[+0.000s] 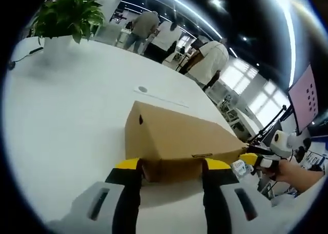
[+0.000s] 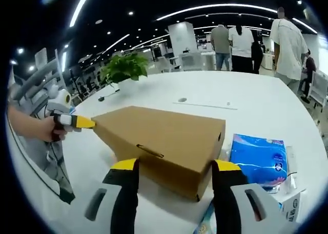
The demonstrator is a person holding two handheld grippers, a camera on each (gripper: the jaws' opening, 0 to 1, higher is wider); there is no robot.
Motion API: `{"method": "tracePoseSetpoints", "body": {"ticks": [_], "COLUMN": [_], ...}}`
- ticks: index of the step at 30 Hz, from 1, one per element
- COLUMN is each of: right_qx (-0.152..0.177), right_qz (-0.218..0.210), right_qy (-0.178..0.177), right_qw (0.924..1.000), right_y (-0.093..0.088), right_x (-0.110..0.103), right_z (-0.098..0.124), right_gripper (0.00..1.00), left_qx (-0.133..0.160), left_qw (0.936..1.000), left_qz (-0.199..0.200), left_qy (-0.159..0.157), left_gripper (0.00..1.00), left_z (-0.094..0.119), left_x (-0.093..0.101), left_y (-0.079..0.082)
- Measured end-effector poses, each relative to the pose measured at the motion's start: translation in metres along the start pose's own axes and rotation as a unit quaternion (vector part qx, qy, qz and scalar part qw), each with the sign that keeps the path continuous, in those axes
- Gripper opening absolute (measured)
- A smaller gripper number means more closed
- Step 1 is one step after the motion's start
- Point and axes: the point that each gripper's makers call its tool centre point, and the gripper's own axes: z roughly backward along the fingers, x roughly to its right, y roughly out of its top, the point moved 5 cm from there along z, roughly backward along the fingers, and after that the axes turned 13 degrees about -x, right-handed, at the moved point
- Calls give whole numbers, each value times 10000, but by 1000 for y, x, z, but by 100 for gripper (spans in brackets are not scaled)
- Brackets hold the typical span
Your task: Operate the shoe box by opening the lid, removing the specified soft item, and placing it in the target area until the item is outside and the box remains undamaged.
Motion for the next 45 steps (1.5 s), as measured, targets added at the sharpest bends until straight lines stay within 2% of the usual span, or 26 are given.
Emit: {"method": "tracePoseSetpoints", "body": {"ticks": [1, 2, 6, 12, 15, 20, 23, 27, 29, 30, 31, 33, 34, 37, 39, 41, 45], "right_qx": [-8, -85, -165, -255, -373, -457, -399, -262, -96, -37, 95, 180, 197, 293, 335, 387, 445], "right_qz": [-7, -22, 45, -31, -34, -127, -104, -132, -386, -523, -867, -995, -1058, -1498, -1849, -1945, -2568], "right_qy": [-1, -5, -55, -35, -90, -64, -84, -161, -29, 10, 144, 177, 223, 654, 721, 617, 897], "right_qw": [10000, 10000, 9998, 9997, 9993, 9989, 9991, 9994, 9992, 9986, 9961, 9947, 9939, 9861, 9795, 9782, 9613], "right_y": [-1, -3, -6, -7, -10, -12, -9, -5, -3, -2, -2, -2, -2, -4, -8, -14, -27], "right_x": [0, -1, -3, -1, -2, -5, -7, -6, -9, -9, -10, -11, -13, -23, -23, -20, -21], "right_z": [-1, -2, -4, -4, -7, -9, -6, 1, 6, 9, 16, 21, 22, 28, 32, 37, 42], "right_gripper": [58, 58, 58, 57, 58, 63, 65, 72, 77, 85, 86, 87, 86, 84, 81, 76, 65], "left_qx": [17, -1, 55, 106, 108, 70, 6, 110, 109, 118, 292, 412, 418, 463, 442, 453, 560], "left_qw": [9994, 9992, 9992, 9975, 9979, 9977, 9966, 9970, 9965, 9961, 9930, 9887, 9867, 9802, 9784, 9755, 9645], "left_qz": [327, 394, 388, 698, 643, 679, 816, 759, 808, 839, 1078, 1339, 1444, 1720, 1815, 1934, 2365], "left_qy": [-92, -43, 89, -76, -31, -52, -120, -133, -183, -230, -390, -536, -615, -869, -881, -950, -1033], "left_gripper": [49, 47, 45, 44, 42, 43, 45, 47, 53, 56, 66, 72, 75, 81, 82, 82, 81], "left_z": [0, 0, -1, -1, 0, -1, -1, 2, 3, 4, 9, 13, 14, 17, 19, 22, 22], "left_x": [-1, -5, -6, -10, -9, -9, -8, -6, -6, -4, -2, 0, 1, 4, 5, 7, 4], "left_y": [0, -1, -3, -5, -5, -5, -6, -5, -5, -6, -6, -5, -6, -8, -11, -15, -20]}}
